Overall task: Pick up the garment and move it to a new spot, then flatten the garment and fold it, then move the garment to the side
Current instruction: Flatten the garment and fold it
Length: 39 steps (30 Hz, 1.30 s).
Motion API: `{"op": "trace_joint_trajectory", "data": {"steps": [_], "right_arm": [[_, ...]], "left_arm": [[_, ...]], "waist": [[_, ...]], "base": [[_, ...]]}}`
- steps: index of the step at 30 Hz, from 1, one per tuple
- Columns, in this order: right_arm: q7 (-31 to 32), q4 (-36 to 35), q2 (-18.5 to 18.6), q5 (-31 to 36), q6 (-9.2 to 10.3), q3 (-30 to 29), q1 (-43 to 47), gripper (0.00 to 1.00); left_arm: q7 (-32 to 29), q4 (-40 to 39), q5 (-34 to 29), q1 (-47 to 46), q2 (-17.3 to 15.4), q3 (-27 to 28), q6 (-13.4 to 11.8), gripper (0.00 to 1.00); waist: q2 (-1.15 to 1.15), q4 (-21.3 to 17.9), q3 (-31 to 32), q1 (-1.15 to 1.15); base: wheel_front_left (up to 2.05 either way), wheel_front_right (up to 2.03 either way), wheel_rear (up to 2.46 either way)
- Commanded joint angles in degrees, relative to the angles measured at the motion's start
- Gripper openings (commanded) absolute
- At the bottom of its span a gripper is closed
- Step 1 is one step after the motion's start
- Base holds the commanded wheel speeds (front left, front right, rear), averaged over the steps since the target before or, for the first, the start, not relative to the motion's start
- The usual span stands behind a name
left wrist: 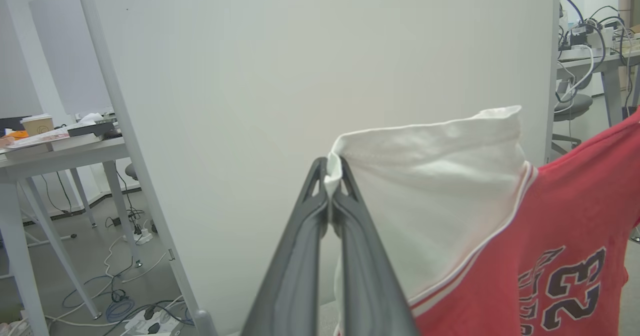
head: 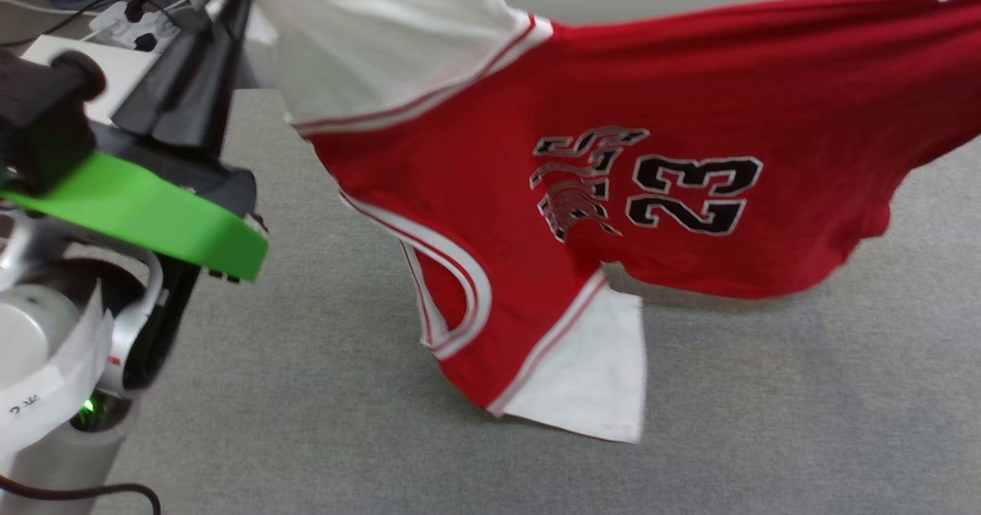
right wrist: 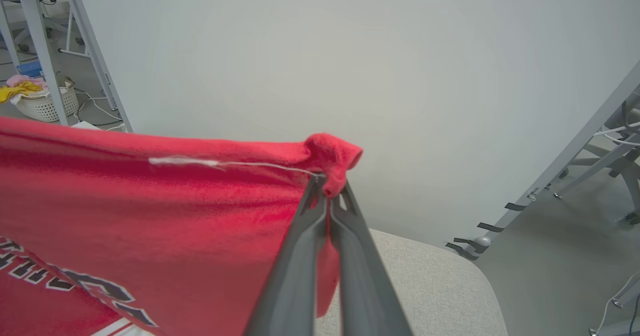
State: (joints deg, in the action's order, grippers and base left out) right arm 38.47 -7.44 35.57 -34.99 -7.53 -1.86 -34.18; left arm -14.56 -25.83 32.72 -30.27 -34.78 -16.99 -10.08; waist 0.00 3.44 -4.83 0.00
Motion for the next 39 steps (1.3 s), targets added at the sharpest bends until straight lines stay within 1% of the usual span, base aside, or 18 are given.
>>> {"op": "trace_joint_trajectory", "data": {"steps": [1, 5, 9, 13, 16, 19, 24, 28, 32, 33, 34, 39], "right_arm": [[-0.6, -0.9, -0.2, -0.4, 0.04, -0.6, 0.5, 0.00], [-1.5, -2.8, -0.5, -0.5, 0.04, -1.6, 0.0, 0.00], [-2.3, -4.4, -0.9, -0.5, 0.04, -3.0, -1.1, 0.00], [-3.3, -5.5, -1.1, 0.0, 0.04, -4.7, -3.3, 0.00], [-4.7, -5.1, -1.3, 0.9, 0.04, -5.3, -6.4, 0.00], [-5.7, -3.9, -1.0, 1.6, 0.04, -5.2, -10.5, 0.00], [-8.0, 1.4, -0.4, 3.6, 0.04, -2.7, -20.3, 0.00], [-10.6, 7.5, -0.8, 5.7, 0.04, -0.4, -29.5, 0.00], [-14.4, 14.4, -1.6, 8.9, 0.04, 2.7, -38.9, 0.00], [-16.3, 18.2, -2.6, 10.6, 0.04, 3.9, -43.5, 0.00], [-17.5, 20.3, -3.3, 11.6, 0.04, 4.6, -45.8, 0.00], [-24.2, 28.8, -5.6, 15.7, 0.04, 6.5, -54.4, 0.00]], "left_arm": [[0.7, -0.3, -1.4, -2.5, -0.6, 0.8, -0.4, 0.00], [1.2, -0.9, -2.9, -6.8, -1.1, 1.6, -0.1, 0.00], [0.1, -0.9, -4.6, -12.0, -2.7, 2.0, 0.9, 0.00], [-2.1, 1.2, -4.8, -18.5, -5.3, 2.6, 3.5, 0.00], [-3.6, 3.6, -5.0, -24.4, -7.2, 2.8, 6.0, 0.00], [-4.9, 6.6, -5.1, -30.8, -8.4, 2.5, 8.8, 0.00], [-5.1, 15.5, -6.9, -43.5, -9.0, 0.9, 13.4, 0.00], [-4.0, 23.3, -9.6, -54.2, -8.0, -1.9, 15.6, 0.00], [-1.6, 32.6, -12.5, -65.8, -6.2, -5.1, 16.8, 0.00], [0.3, 37.2, -14.0, -71.1, -5.2, -6.5, 17.0, 0.00], [1.7, 39.7, -15.0, -73.9, -4.7, -7.2, 17.1, 0.00], [8.6, 51.2, -18.0, -83.6, -1.8, -9.1, 17.3, 0.00]], "waist": [[0.00, -1.6, 0.2, 0.00], [0.00, -2.6, -1.0, 0.00], [0.00, -3.5, -3.5, 0.00], [0.00, -4.3, -8.5, 0.00], [0.00, -4.7, -13.0, 0.00], [0.00, -4.9, -17.6, 0.00], [0.00, -5.1, -24.6, 0.00], [0.00, -5.2, -29.0, 0.00], [0.00, -5.5, -32.7, 0.00], [0.00, -5.7, -34.2, 0.00], [0.00, -5.9, -34.9, 0.00], [0.00, -6.0, -37.3, 0.00]], "base": [[0.00, 0.00, 0.00], [0.00, 0.00, 0.00], [0.00, 0.00, 0.00], [0.00, 0.00, 0.00], [0.00, 0.00, 0.00], [0.00, 0.00, 0.00], [0.00, 0.00, 0.00], [0.00, 0.00, 0.00], [0.00, 0.00, 0.00], [0.00, 0.00, 0.00], [0.00, 0.00, 0.00], [0.00, 0.00, 0.00]]}}
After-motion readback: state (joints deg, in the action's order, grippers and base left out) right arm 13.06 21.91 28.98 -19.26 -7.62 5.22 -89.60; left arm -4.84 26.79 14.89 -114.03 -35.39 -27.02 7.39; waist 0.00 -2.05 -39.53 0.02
